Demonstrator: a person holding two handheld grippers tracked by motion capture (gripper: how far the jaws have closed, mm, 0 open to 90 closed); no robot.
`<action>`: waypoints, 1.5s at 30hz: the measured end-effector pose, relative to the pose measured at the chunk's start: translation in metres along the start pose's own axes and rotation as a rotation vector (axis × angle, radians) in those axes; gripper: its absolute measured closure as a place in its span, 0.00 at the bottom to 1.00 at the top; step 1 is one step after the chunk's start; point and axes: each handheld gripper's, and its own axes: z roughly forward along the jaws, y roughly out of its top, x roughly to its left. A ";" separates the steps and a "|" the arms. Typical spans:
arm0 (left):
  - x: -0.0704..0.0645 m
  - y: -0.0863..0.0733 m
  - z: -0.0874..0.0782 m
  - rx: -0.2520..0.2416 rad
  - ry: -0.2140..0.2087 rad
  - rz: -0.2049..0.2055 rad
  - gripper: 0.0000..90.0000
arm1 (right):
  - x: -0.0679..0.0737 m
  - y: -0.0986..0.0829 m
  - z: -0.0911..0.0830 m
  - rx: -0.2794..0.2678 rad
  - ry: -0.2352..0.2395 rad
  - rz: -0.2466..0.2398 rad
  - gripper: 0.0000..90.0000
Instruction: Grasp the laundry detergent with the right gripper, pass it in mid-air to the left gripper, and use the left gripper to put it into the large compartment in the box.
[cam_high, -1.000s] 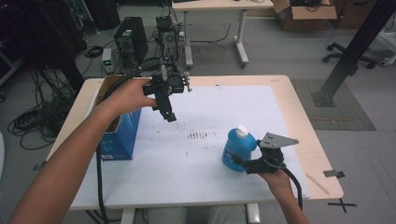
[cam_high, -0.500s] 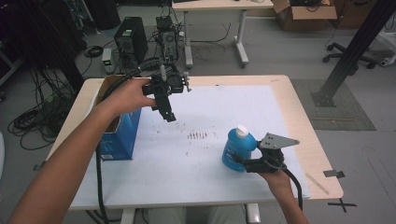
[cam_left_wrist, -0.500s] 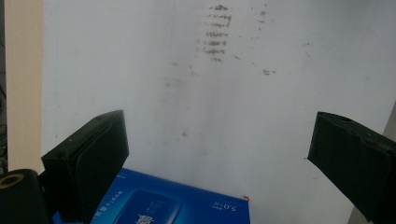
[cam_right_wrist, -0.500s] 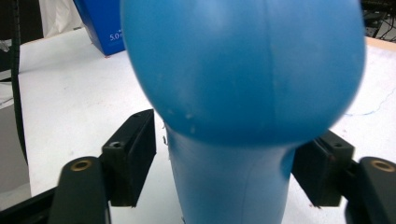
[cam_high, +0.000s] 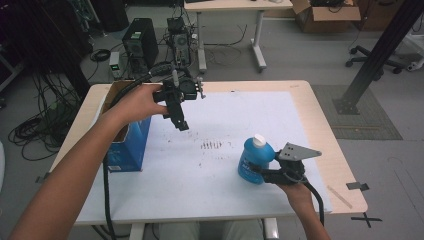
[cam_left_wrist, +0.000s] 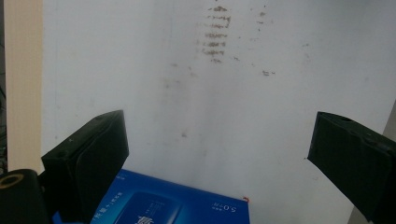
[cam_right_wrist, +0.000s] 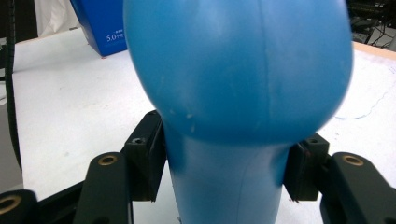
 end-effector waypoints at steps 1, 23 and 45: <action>0.000 0.000 0.000 0.002 0.000 0.000 0.06 | 0.000 0.000 0.000 -0.002 -0.001 0.000 0.46; -0.009 0.001 -0.007 -0.014 0.008 0.021 0.06 | -0.001 0.024 -0.017 -0.032 0.013 0.005 0.49; -0.030 0.008 -0.044 -0.081 -0.004 0.054 0.06 | 0.001 0.071 -0.048 -0.013 0.102 -0.052 0.49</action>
